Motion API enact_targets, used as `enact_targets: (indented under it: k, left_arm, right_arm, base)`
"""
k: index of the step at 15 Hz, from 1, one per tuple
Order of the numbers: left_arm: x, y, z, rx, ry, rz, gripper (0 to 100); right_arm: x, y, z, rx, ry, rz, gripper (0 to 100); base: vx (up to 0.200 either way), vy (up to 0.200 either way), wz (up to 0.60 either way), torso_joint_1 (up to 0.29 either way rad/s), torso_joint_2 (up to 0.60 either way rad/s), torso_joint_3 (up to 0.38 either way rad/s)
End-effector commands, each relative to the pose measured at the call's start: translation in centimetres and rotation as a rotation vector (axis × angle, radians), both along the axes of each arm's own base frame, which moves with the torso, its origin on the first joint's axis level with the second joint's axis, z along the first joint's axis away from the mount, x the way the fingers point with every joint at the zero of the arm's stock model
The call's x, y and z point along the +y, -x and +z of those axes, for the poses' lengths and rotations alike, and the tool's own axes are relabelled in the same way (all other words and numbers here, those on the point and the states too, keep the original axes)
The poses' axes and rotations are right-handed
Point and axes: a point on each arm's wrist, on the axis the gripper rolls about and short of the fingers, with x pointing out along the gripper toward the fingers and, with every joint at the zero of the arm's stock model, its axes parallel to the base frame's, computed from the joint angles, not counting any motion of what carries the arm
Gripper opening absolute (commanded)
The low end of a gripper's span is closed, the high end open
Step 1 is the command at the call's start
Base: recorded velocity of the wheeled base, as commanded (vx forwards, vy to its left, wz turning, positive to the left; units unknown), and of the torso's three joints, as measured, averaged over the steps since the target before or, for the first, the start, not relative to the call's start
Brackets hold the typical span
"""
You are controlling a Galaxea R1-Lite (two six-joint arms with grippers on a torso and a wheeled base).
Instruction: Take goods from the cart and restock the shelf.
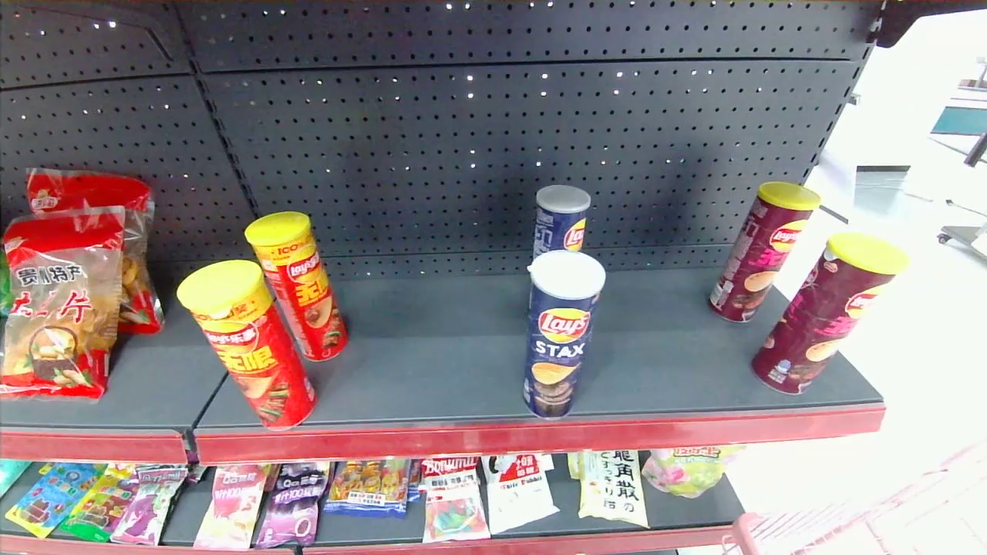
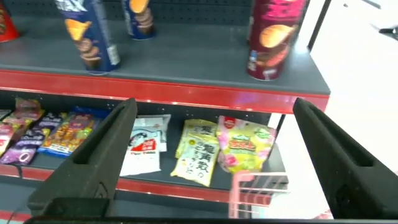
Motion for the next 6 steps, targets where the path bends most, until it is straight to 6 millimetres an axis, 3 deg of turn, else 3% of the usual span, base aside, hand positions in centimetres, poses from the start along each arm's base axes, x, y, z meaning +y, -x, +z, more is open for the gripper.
enact_targets:
  k: [1, 6]
  left_arm:
    - [0.0, 0.0, 0.0, 0.0, 0.002, 0.001, 100]
    - [0.0, 0.0, 0.0, 0.0, 0.002, 0.001, 100]
  right_arm:
    - [0.0, -0.01, 0.0, 0.001, 0.002, 0.0, 100]
    - [-0.02, -0.02, -0.03, 0.0, 0.011, -0.008, 100]
  base:
    - [0.0, 0.0, 0.0, 0.0, 0.0, 0.0]
    - [0.0, 0.0, 0.0, 0.0, 0.0, 0.0]
